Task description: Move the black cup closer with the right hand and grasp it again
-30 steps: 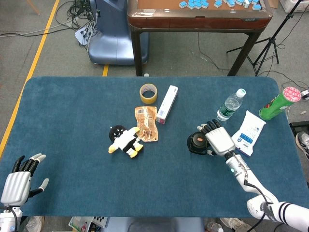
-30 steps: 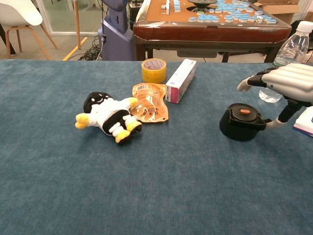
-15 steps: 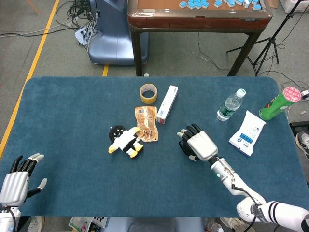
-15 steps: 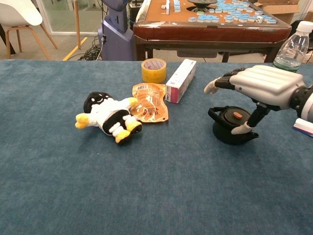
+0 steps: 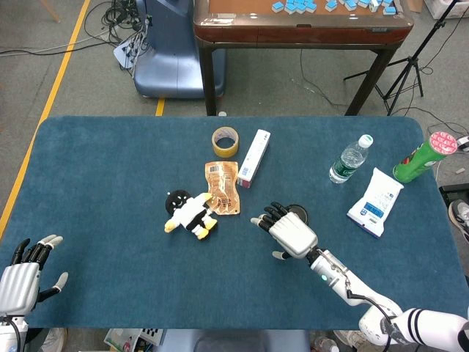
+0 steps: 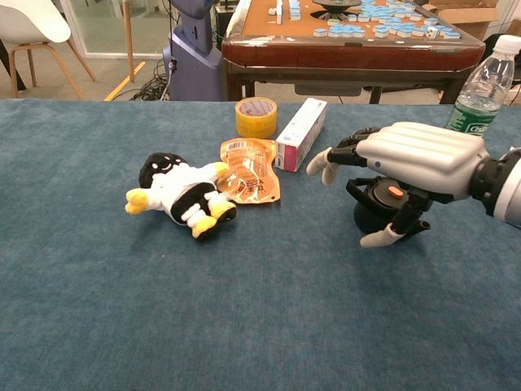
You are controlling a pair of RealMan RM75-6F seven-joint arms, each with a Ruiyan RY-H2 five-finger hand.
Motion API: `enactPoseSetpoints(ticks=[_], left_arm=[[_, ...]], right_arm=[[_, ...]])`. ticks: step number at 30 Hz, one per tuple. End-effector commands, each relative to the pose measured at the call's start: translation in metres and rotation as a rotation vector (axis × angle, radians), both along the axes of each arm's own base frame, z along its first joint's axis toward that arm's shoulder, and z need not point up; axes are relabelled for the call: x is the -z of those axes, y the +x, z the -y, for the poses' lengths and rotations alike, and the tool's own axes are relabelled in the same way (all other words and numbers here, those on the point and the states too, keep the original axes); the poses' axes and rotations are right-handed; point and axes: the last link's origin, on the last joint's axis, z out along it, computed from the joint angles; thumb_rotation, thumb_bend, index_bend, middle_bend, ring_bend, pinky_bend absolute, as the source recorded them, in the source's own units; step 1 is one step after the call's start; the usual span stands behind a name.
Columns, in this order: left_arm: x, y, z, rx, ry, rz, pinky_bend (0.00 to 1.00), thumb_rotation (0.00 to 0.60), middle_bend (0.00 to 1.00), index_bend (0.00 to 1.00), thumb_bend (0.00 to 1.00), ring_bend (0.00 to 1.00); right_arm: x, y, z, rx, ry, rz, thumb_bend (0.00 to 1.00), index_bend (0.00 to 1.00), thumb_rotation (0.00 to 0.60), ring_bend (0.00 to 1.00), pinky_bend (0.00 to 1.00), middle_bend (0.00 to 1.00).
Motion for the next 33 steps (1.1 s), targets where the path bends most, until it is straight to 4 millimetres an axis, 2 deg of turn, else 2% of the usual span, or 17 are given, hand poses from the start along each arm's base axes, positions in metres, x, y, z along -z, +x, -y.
enactPoseSetpoints(ticks=[1,13,33], left_arm=[[0.001,0.001,0.000,0.002,-0.004,0.000,0.04,0.600,0.17,0.20,0.27,0.21],[0.002,0.000,0.001,-0.004,-0.003,0.000,0.04,0.600,0.17,0.20,0.27,0.21],[0.004,-0.002,-0.001,-0.004,-0.008,0.005,0.04,0.600,0.17,0.20,0.27,0.21]], right_arm=[[-0.003,-0.007,-0.009,-0.015,0.044,0.003,0.00,0.25,0.600,0.18,0.12,0.32],[0.003,-0.016,0.000,-0.020,0.055,-0.035,0.00,0.28,0.600,0.20,0.12,0.34],[-0.010,-0.047,0.027,0.110,-0.039,-0.085,0.00,0.28,0.600,0.21,0.12,0.34]])
